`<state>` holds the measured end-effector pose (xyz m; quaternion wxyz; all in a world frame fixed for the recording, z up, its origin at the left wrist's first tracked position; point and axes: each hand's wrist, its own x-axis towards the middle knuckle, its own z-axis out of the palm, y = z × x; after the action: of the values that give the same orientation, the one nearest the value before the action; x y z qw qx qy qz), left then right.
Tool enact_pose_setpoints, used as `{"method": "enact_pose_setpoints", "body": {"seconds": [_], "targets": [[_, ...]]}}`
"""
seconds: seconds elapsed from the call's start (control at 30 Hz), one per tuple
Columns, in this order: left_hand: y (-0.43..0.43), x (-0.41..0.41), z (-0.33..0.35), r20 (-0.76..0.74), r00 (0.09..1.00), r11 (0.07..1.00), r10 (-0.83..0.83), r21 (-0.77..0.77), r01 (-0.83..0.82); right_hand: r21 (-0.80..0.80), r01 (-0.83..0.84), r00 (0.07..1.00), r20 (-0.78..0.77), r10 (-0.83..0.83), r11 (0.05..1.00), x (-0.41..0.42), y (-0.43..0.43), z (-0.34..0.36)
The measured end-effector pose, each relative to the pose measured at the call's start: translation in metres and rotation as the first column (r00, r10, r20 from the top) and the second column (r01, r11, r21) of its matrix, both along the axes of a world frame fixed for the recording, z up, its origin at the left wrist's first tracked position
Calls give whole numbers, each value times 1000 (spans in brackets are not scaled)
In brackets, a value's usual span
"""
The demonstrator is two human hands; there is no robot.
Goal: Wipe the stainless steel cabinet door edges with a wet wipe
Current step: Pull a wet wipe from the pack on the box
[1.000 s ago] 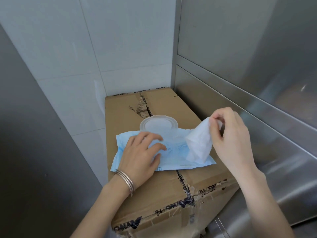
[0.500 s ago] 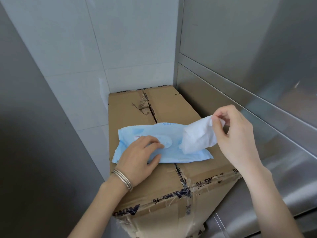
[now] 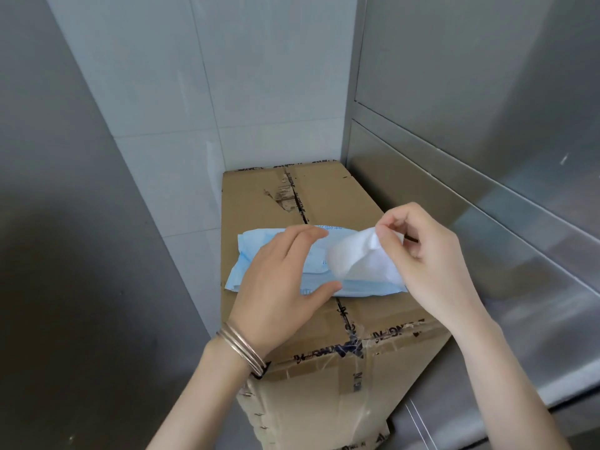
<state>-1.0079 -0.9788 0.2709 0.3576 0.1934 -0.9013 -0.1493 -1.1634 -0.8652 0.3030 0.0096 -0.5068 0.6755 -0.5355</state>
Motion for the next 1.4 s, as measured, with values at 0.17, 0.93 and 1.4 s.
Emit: {"method": "enact_pose_setpoints", "body": {"seconds": [0.17, 0.93, 1.4], "targets": [[23, 6, 13, -152, 988, 1000, 22, -9, -24, -49, -185, 980, 66, 188, 982, 10, 10, 11], [113, 142, -11, -192, 970, 660, 148, 749, 48, -80, 28, 999, -38, -31, 996, 190, 81, -51], [173, 223, -25, -174, 984, 564, 30, 816, 127, 50, 58, 998, -14, -57, 997, 274, 154, -70]]}}
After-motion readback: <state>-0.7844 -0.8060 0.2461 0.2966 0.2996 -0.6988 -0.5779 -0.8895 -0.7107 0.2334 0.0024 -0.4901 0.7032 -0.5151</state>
